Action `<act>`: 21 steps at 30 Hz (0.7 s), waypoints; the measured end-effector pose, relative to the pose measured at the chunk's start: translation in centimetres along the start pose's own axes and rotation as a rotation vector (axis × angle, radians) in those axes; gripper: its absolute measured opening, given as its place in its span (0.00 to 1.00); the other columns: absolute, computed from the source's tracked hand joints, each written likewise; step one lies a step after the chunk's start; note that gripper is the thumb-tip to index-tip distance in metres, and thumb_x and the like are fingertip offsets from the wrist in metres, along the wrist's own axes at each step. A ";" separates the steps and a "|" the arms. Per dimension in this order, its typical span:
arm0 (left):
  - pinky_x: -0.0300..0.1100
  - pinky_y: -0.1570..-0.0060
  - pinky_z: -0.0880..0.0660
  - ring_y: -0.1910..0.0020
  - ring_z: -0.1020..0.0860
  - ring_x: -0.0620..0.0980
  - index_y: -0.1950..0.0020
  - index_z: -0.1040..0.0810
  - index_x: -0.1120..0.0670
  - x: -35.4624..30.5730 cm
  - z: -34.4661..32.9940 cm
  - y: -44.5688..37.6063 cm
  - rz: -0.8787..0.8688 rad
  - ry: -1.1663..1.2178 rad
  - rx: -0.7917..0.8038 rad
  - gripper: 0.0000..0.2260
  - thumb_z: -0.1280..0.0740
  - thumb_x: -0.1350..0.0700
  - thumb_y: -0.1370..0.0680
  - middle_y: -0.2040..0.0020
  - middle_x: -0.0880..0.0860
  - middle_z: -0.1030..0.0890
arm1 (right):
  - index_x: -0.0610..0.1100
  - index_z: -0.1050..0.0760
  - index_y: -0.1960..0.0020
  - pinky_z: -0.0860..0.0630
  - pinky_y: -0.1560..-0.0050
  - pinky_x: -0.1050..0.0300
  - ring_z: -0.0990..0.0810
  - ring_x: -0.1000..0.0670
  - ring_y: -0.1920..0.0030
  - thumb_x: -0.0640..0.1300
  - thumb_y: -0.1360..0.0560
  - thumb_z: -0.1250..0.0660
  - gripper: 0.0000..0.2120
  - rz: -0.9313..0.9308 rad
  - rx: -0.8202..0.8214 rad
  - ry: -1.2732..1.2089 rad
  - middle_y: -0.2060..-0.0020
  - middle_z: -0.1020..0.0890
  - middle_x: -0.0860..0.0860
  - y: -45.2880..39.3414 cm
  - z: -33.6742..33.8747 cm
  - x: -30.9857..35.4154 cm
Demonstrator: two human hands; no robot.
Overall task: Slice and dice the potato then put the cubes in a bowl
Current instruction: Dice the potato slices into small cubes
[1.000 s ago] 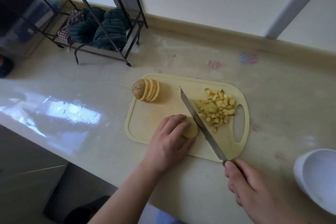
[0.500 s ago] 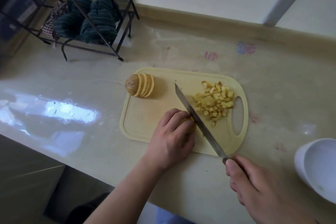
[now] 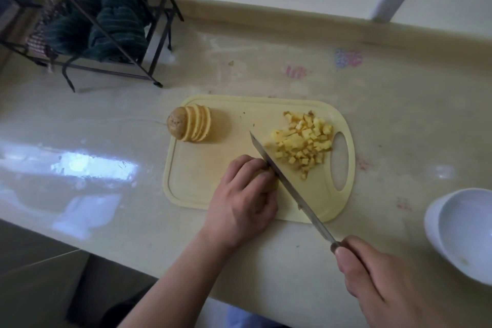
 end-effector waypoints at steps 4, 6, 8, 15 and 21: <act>0.49 0.39 0.25 0.43 0.23 0.61 0.48 0.16 0.63 -0.1 0.1 -0.1 0.000 0.008 -0.006 0.08 0.26 0.63 0.27 0.44 0.59 0.18 | 0.50 0.34 0.63 0.31 0.63 0.57 0.25 0.54 0.64 0.66 0.29 0.57 0.23 -0.004 0.017 -0.088 0.67 0.23 0.48 -2.4 -1.5 -0.3; 0.50 0.39 0.24 0.44 0.23 0.61 0.48 0.16 0.62 -0.1 0.1 -0.1 0.003 0.004 -0.006 0.08 0.26 0.63 0.27 0.44 0.59 0.18 | 0.53 0.36 0.64 0.32 0.65 0.54 0.26 0.53 0.67 0.67 0.26 0.56 0.22 0.042 -0.011 -0.111 0.70 0.24 0.49 -3.2 -1.6 0.0; 0.50 0.40 0.24 0.44 0.23 0.61 0.49 0.16 0.62 -0.1 0.1 0.1 -0.001 -0.007 -0.008 0.08 0.26 0.63 0.27 0.45 0.60 0.19 | 0.59 0.36 0.63 0.33 0.65 0.55 0.26 0.54 0.67 0.69 0.28 0.58 0.19 0.066 -0.045 -0.104 0.66 0.23 0.55 -3.3 -1.5 -0.1; 0.49 0.42 0.24 0.46 0.24 0.59 0.52 0.17 0.63 -0.1 0.3 0.4 -0.016 -0.015 -0.032 0.05 0.26 0.63 0.26 0.49 0.60 0.19 | 0.54 0.34 0.60 0.34 0.69 0.57 0.27 0.52 0.71 0.71 0.30 0.56 0.23 0.055 -0.046 -0.164 0.71 0.24 0.51 -2.2 -1.1 -0.5; 0.49 0.41 0.24 0.45 0.24 0.59 0.50 0.16 0.64 0.0 0.2 0.4 -0.011 -0.005 -0.020 0.07 0.27 0.61 0.25 0.46 0.61 0.18 | 0.55 0.35 0.59 0.31 0.66 0.55 0.25 0.53 0.69 0.72 0.30 0.58 0.24 0.085 -0.038 -0.108 0.67 0.22 0.51 -1.5 -1.4 -0.5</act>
Point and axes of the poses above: each hand's wrist, its own y-axis away from the middle knuckle, its own z-axis out of the back of the hand, x = y × z, the point moved 6 cm from there along -y, towards the middle knuckle
